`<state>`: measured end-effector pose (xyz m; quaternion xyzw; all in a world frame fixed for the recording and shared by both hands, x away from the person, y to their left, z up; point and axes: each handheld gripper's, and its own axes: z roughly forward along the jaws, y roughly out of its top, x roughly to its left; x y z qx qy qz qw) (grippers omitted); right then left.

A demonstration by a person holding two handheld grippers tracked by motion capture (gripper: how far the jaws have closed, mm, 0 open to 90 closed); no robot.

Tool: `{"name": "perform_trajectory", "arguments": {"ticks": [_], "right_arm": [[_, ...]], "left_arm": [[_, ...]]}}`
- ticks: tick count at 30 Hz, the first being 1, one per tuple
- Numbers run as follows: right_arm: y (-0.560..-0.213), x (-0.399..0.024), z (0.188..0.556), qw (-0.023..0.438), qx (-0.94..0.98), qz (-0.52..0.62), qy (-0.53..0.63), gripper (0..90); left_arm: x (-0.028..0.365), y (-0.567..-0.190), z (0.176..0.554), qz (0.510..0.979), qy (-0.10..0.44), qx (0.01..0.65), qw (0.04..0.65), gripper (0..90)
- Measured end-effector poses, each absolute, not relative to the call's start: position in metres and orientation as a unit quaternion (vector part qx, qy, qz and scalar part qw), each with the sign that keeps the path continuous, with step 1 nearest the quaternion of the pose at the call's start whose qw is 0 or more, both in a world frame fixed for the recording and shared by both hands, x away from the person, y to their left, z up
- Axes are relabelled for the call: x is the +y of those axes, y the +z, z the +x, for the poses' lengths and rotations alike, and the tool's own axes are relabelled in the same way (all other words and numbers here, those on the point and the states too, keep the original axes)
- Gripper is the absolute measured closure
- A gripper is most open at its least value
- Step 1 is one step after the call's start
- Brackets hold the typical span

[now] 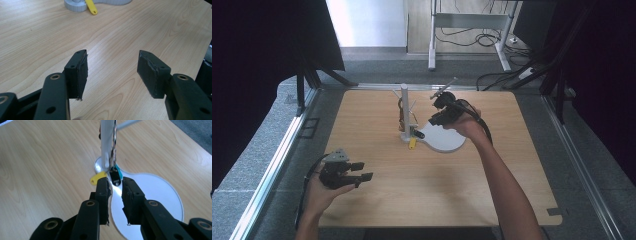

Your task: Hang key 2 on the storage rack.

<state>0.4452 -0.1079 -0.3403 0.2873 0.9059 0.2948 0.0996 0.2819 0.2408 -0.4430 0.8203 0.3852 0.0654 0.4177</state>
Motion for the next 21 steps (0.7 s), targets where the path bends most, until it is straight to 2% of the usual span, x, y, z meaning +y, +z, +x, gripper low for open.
{"name": "perform_trajectory", "arguments": {"ticks": [10,15,21], "right_arm": [[-0.362,-0.157,0.404,0.107,0.89,0.297,0.33,63.3],[-0.383,-0.183,0.383,0.106,0.885,0.306,0.335,56.4],[-0.414,-0.203,0.361,0.102,0.879,0.318,0.342,53.3]], "left_arm": [[0.236,-0.446,0.282,0.823,0.065,0.386,0.411,42.0],[0.234,-0.447,0.282,0.826,0.064,0.387,0.404,41.8],[0.232,-0.449,0.282,0.828,0.063,0.39,0.399,41.4]]}}
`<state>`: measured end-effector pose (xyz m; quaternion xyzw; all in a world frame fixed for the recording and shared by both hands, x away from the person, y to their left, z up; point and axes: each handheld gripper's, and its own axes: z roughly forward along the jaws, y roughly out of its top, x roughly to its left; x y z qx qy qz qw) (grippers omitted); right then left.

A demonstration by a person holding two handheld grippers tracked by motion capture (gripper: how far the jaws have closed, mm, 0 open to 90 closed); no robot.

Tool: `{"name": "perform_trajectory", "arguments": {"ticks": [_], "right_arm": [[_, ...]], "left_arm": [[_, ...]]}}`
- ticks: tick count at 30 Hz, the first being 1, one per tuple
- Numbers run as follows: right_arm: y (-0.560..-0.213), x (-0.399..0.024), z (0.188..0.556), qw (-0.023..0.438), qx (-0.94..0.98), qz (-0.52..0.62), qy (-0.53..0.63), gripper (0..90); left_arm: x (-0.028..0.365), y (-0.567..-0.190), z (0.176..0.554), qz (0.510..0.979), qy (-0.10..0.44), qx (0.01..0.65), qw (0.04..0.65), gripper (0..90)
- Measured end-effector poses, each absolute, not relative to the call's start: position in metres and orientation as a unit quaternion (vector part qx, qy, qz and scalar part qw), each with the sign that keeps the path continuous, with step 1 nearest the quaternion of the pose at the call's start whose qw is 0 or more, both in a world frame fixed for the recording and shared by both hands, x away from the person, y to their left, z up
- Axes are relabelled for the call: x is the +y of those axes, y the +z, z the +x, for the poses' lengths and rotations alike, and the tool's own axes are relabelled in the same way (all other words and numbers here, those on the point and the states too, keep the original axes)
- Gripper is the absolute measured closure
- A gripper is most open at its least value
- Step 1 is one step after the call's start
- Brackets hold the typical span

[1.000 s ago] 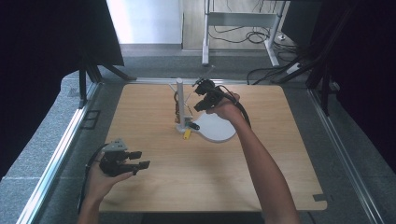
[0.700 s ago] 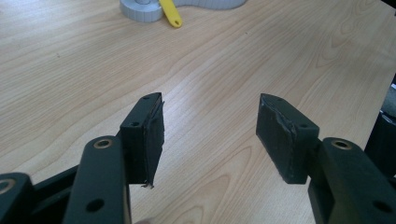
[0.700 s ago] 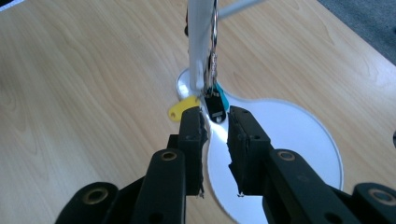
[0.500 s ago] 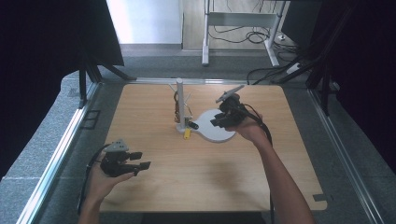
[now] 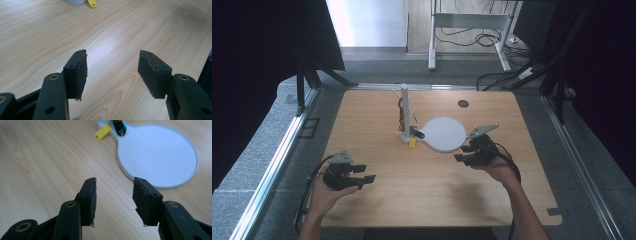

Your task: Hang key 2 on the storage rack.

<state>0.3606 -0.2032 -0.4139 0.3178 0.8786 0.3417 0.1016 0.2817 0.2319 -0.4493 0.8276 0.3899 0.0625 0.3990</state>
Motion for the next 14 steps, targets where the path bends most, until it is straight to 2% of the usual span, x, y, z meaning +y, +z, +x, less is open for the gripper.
{"name": "perform_trajectory", "arguments": {"ticks": [4,10,14], "right_arm": [[-0.432,-0.21,0.355,0.097,0.879,0.325,0.335,53.0],[-0.433,-0.214,0.355,0.098,0.874,0.329,0.344,51.4],[-0.437,-0.22,0.348,0.106,0.869,0.329,0.354,46.2]], "left_arm": [[0.23,-0.45,0.282,0.828,0.06,0.39,0.397,41.1],[0.229,-0.452,0.284,0.828,0.057,0.393,0.396,40.8],[0.228,-0.454,0.286,0.828,0.053,0.394,0.396,40.3]]}}
